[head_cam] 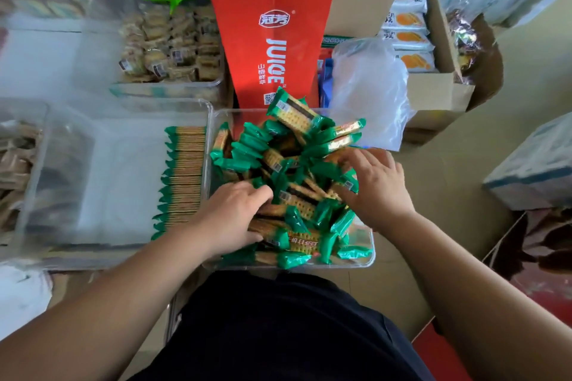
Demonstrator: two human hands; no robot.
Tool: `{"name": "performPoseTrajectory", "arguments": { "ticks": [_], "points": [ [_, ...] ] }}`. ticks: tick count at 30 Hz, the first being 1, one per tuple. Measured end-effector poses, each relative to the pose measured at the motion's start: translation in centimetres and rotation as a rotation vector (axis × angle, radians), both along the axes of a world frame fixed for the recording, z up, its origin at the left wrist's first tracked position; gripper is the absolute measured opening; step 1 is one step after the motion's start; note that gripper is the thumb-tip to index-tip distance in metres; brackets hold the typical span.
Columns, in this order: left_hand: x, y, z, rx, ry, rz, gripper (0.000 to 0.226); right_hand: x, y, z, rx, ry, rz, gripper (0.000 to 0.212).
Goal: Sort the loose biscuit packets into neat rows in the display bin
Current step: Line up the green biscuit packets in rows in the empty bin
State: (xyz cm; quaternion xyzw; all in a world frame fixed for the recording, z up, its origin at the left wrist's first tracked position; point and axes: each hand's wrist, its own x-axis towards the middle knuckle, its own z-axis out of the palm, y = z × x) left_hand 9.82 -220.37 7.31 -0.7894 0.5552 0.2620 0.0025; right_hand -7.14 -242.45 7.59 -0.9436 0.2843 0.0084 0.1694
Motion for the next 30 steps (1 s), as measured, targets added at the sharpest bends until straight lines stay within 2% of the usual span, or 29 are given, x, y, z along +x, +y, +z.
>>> {"name": "performPoseTrajectory", "arguments": {
  "ticks": [3, 6, 9, 12, 15, 18, 20, 23, 26, 30],
  "points": [
    [-0.5, 0.1, 0.5, 0.016, 0.066, 0.047, 0.067, 0.8, -0.9, -0.4, -0.034, -0.030, 0.031, 0.034],
    [-0.5, 0.4, 1.6, -0.013, 0.139, 0.094, 0.067, 0.9, -1.9, 0.1, -0.026, -0.215, 0.052, 0.022],
    [-0.6, 0.0, 3.2, -0.062, 0.193, 0.121, 0.062, 0.1, -2.2, 2.3, 0.050, -0.381, -0.034, 0.022],
    [-0.7, -1.7, 4.3, -0.022, 0.221, 0.044, 0.061, -2.0, -2.7, 3.3, 0.258, -0.339, -0.120, 0.020],
    [-1.2, -4.1, 4.3, -0.005, 0.112, -0.138, 0.051, -4.3, -3.2, 2.2, 0.452, -0.148, -0.033, 0.018],
    [-1.7, -6.3, 3.4, 0.011, -0.034, -0.317, 0.035, -5.6, -2.8, 0.3, 0.417, -0.115, -0.039, 0.019],
    [-1.6, -7.1, 2.9, 0.038, -0.070, -0.393, 0.036, -5.8, -2.5, -0.4, 0.382, -0.129, -0.080, 0.034],
    [-1.2, -7.2, 2.8, 0.062, -0.052, -0.390, 0.048, -5.4, -2.2, -1.0, 0.376, -0.082, -0.085, 0.044],
    [-1.4, -6.6, 2.5, 0.148, -0.037, -0.341, 0.084, -4.9, -2.1, -1.1, 0.314, -0.075, -0.080, 0.035],
    [-2.1, -6.1, 1.8, 0.150, -0.075, -0.262, 0.128, -4.4, -1.5, -1.1, 0.246, -0.088, -0.037, 0.038]
  ]
}}
